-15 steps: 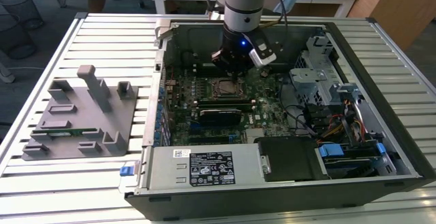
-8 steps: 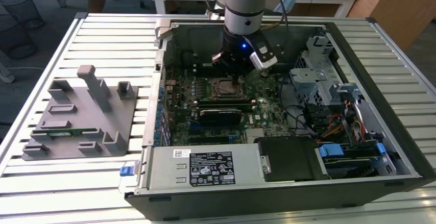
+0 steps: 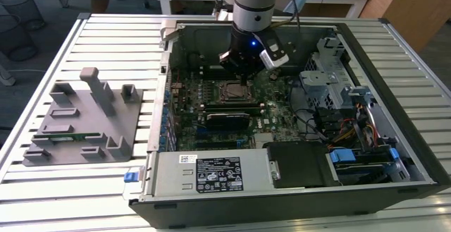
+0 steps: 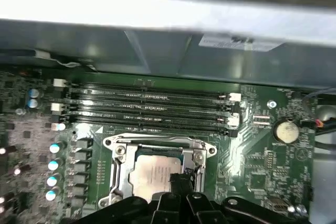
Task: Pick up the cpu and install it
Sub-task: 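Install the second cpu locking lever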
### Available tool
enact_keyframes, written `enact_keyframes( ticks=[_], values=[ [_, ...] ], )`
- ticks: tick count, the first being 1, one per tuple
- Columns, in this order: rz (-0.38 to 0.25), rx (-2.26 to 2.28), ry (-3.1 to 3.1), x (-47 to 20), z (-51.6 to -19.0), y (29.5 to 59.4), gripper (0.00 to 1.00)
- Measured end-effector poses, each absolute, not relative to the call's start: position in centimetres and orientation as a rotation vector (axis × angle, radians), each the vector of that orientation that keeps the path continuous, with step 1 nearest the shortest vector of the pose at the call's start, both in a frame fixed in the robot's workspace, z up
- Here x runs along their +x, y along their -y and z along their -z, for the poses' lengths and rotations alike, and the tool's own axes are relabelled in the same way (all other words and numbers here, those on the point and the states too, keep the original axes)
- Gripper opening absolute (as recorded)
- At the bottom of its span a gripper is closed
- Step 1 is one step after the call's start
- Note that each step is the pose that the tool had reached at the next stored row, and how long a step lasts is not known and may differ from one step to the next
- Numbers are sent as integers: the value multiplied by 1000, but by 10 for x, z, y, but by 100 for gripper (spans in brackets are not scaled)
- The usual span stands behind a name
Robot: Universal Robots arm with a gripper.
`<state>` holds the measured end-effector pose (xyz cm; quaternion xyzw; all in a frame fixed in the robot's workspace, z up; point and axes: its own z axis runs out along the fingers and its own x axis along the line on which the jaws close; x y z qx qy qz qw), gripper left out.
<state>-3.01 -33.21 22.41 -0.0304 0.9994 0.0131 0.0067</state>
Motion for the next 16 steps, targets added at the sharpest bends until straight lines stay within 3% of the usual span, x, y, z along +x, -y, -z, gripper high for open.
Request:
enact_keyframes(
  ticks=[7,16],
  values=[
    [-41,-95,-3128,-30,-236,335,11],
    [-42,-95,-3130,-30,-236,364,11]
  ],
)
